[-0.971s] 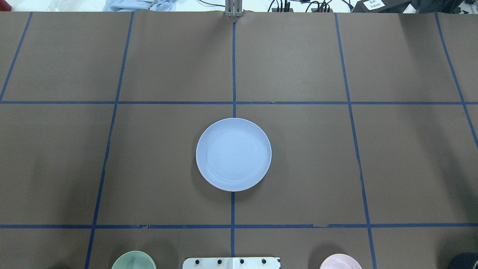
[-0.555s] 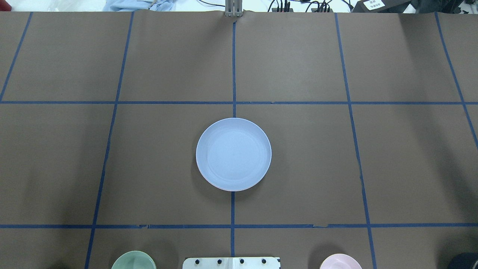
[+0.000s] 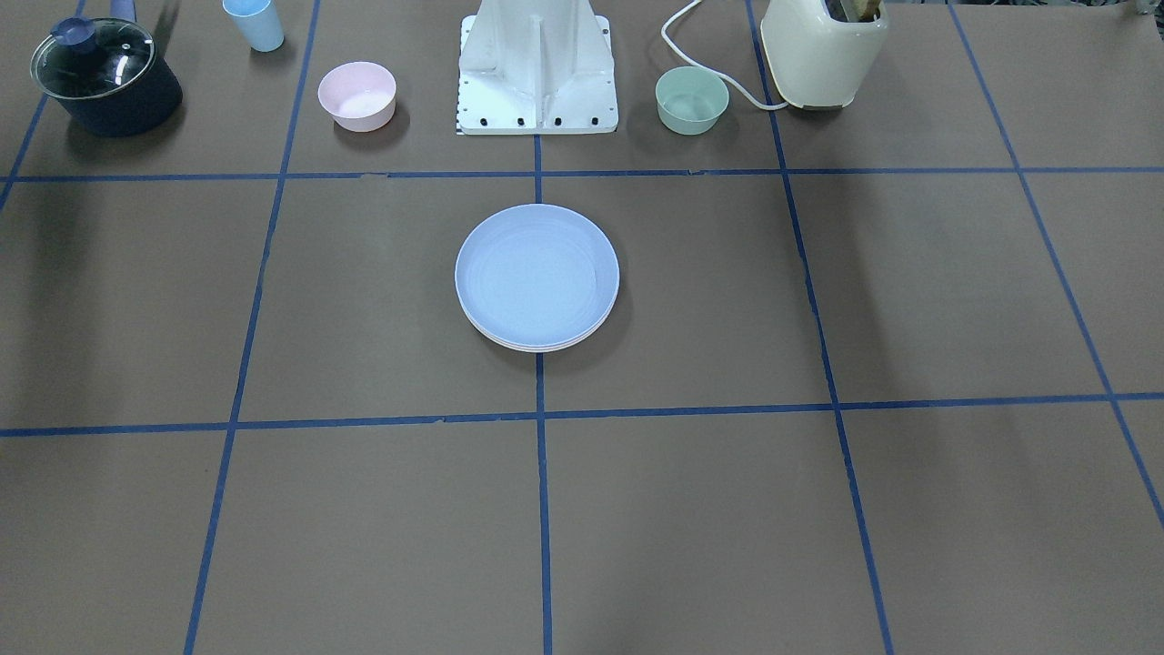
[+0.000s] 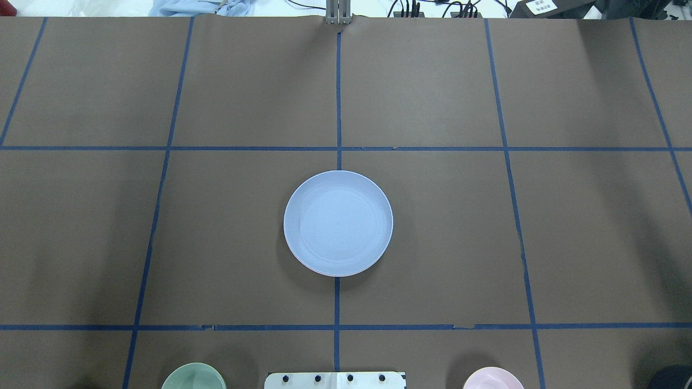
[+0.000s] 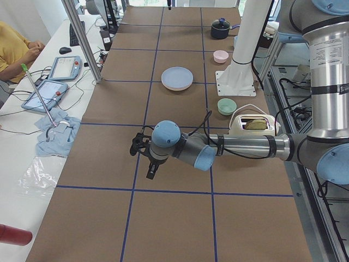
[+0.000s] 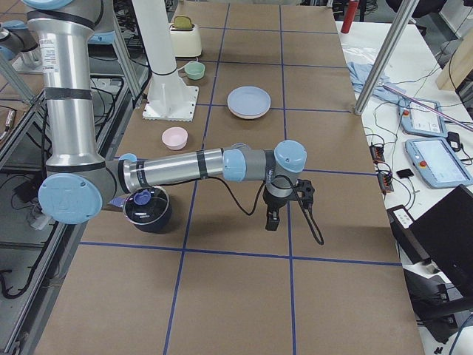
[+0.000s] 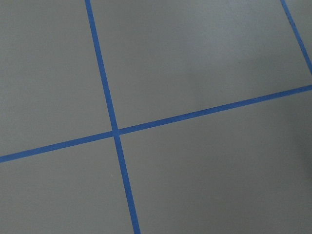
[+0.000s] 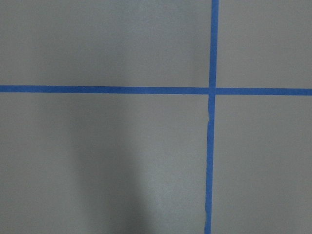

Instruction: Stack three plates with pink and blue

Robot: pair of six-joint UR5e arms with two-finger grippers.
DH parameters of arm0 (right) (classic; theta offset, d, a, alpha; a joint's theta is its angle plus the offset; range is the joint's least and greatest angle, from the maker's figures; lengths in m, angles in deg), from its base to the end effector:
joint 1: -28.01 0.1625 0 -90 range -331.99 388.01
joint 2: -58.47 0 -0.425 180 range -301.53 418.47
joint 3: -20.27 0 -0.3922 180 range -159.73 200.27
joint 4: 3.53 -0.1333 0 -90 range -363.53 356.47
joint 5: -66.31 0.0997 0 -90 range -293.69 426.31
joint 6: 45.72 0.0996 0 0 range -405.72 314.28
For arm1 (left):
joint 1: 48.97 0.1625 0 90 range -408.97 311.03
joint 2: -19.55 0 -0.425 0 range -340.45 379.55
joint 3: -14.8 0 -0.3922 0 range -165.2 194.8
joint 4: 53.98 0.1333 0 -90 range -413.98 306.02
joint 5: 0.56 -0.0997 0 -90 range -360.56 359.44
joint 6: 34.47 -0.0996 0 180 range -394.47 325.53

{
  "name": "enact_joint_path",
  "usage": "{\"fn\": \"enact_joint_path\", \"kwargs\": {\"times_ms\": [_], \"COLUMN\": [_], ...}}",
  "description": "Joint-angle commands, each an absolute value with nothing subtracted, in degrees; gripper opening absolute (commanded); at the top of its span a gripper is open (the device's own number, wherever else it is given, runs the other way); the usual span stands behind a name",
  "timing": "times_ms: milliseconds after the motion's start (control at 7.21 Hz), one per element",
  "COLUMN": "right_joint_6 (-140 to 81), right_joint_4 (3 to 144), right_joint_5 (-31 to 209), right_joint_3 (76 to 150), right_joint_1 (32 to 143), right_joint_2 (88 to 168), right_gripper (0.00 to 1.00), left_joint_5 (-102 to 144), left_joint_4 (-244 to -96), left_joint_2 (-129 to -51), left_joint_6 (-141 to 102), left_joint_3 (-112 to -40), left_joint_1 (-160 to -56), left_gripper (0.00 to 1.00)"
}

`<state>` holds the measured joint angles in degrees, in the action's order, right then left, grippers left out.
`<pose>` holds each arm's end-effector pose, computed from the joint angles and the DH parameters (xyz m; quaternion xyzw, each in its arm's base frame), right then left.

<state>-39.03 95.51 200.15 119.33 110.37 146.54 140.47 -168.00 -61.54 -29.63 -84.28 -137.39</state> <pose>-0.0029 -0.5055 0.5809 -0.0309 -0.3723 -0.0140 0.9275 -0.0436 -0.4444 0.5975 0.1652 0.4311 0.0651 0.8846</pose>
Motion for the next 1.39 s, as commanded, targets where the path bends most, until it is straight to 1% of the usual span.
{"fn": "enact_joint_path", "kwargs": {"times_ms": [0, 555, 971, 1249], "right_joint_6": [-39.1, -39.3, -39.3, -39.0], "right_joint_4": [95.5, 95.6, 95.6, 95.6], "right_joint_5": [206.1, 200.5, 201.0, 201.1], "right_joint_3": [119.5, 119.1, 118.8, 118.7], "right_joint_1": [110.4, 109.5, 109.6, 109.6], "right_joint_2": [147.0, 146.5, 147.1, 146.9], "right_gripper": [1.00, 1.00, 1.00, 1.00], "left_joint_5": [140.3, 138.0, 131.3, 131.3], "left_joint_4": [-167.6, -167.9, -168.1, -168.5], "left_joint_2": [-61.5, -61.7, -62.0, -62.0], "left_joint_6": [-29.1, -29.2, -29.2, -29.6], "left_joint_3": [-85.5, -85.5, -86.0, -86.0], "left_joint_1": [-137.8, -137.7, -137.7, -137.6], "left_gripper": [1.00, 1.00, 1.00, 1.00]}}
